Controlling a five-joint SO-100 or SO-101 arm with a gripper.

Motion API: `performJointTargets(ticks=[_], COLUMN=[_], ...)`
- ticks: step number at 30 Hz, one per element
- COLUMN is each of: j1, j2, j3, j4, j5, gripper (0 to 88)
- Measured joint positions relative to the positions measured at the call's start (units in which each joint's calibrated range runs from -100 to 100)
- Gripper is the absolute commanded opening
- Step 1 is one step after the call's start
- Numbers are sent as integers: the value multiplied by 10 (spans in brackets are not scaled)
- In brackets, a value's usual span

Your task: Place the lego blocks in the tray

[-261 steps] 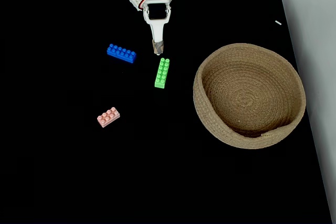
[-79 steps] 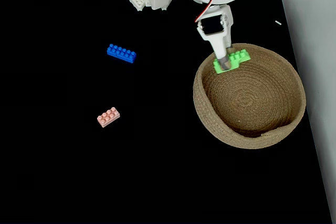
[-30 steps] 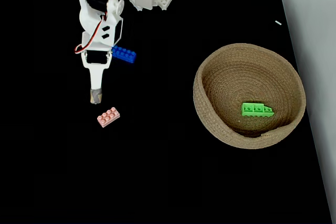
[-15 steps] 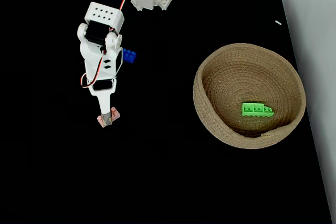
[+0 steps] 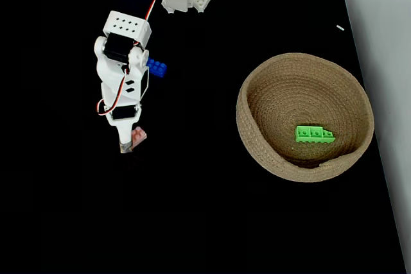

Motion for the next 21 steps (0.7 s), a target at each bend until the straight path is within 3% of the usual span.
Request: performJointTargets(ticks=[7,11,18,21], j1=[0,0,0,-1], j2=[-11,-18,-24,-26], j3=[30,36,36,19], j4=[-8,-8,-2,61], j5=[14,22,25,5], gripper=[135,2,0,0])
